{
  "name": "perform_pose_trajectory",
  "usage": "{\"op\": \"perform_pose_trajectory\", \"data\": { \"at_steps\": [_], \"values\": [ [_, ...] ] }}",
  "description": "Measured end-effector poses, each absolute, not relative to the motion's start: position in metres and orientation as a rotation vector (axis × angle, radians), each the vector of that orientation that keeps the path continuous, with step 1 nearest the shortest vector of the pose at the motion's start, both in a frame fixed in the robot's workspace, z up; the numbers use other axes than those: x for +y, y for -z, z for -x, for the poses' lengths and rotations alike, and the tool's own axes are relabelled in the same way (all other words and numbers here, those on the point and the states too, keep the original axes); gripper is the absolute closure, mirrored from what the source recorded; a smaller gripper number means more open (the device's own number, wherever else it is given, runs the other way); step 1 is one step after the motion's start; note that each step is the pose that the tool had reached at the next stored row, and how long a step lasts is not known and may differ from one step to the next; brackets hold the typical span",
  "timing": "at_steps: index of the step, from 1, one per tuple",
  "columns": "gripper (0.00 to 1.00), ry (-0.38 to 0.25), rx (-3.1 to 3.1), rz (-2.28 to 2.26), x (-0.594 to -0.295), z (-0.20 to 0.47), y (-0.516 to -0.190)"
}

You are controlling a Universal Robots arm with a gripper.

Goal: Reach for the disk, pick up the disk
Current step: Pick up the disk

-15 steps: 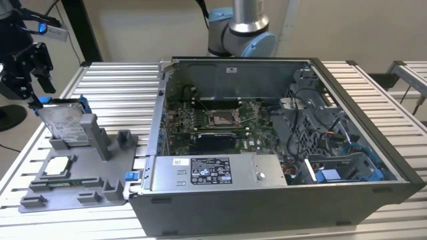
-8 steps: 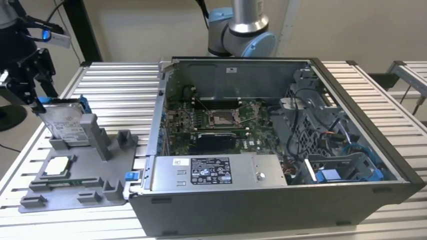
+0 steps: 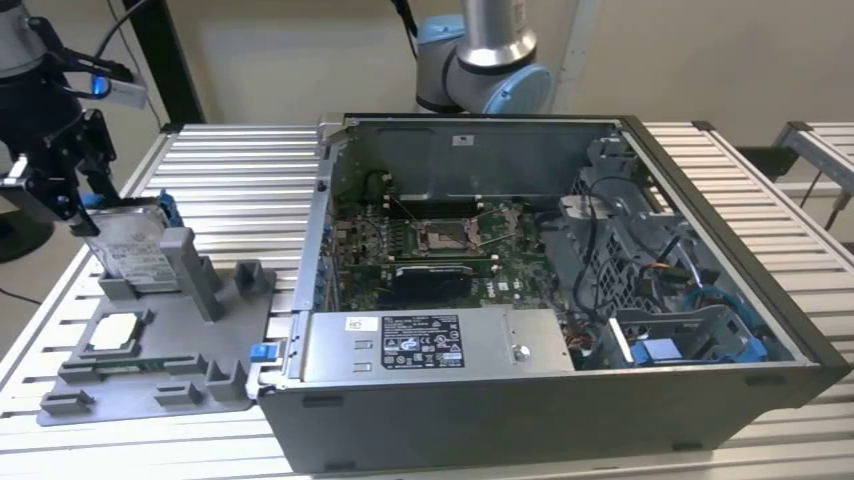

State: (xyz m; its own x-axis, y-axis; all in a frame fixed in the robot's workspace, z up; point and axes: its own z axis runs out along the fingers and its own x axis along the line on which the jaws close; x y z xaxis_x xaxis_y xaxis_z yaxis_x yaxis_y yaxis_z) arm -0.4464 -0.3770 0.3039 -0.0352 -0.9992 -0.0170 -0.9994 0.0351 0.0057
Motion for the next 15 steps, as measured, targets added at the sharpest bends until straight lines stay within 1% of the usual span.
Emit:
{"op": "perform_pose_trajectory", "data": {
  "at_steps": [15],
  "values": [
    [0.00,-0.022,2.243,2.184,-0.377,0.448,-0.277]
  ]
}}
